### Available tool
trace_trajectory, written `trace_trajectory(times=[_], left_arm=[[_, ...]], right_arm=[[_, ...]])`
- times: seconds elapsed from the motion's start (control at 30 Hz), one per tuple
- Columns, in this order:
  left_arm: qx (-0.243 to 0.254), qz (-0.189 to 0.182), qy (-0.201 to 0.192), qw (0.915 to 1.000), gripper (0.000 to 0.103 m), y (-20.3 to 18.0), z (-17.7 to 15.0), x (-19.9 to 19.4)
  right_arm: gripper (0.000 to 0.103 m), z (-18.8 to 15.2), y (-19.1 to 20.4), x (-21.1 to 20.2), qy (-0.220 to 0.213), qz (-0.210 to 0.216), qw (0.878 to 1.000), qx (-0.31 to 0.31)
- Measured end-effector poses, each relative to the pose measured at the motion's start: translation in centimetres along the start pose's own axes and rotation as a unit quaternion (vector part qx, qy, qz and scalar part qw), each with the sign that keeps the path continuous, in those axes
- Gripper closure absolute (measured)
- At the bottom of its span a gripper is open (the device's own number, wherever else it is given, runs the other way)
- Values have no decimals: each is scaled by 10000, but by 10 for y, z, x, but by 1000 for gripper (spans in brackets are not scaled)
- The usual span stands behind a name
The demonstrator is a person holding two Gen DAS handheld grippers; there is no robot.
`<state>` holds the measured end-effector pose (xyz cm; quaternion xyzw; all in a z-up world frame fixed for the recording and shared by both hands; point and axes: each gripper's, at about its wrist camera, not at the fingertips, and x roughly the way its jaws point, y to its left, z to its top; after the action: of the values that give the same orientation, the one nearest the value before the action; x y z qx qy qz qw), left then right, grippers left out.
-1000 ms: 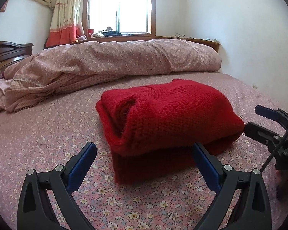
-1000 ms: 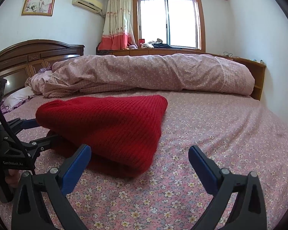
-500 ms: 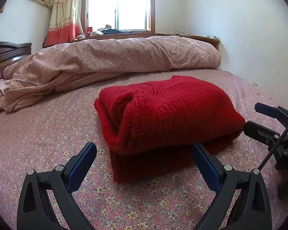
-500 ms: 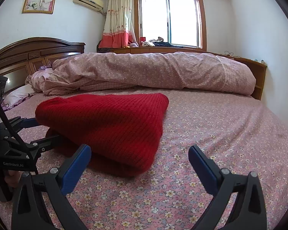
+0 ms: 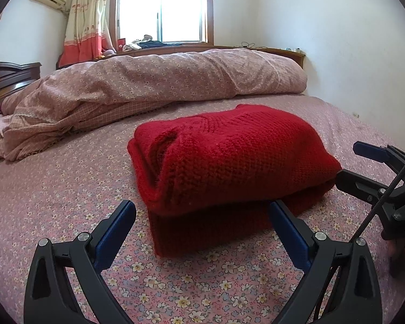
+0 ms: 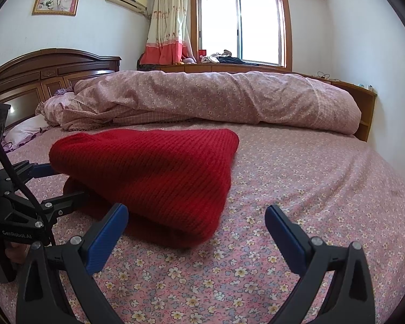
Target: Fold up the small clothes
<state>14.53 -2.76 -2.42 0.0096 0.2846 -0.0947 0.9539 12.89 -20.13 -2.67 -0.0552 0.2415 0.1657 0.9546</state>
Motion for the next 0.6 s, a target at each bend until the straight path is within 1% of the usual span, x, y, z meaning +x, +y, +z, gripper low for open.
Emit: trace_trajectory(times=[0.6], left_arm=[[17, 4, -3, 10000, 7, 0, -1, -1]], right_arm=[[0, 0, 1, 4, 48, 2, 10000, -7]])
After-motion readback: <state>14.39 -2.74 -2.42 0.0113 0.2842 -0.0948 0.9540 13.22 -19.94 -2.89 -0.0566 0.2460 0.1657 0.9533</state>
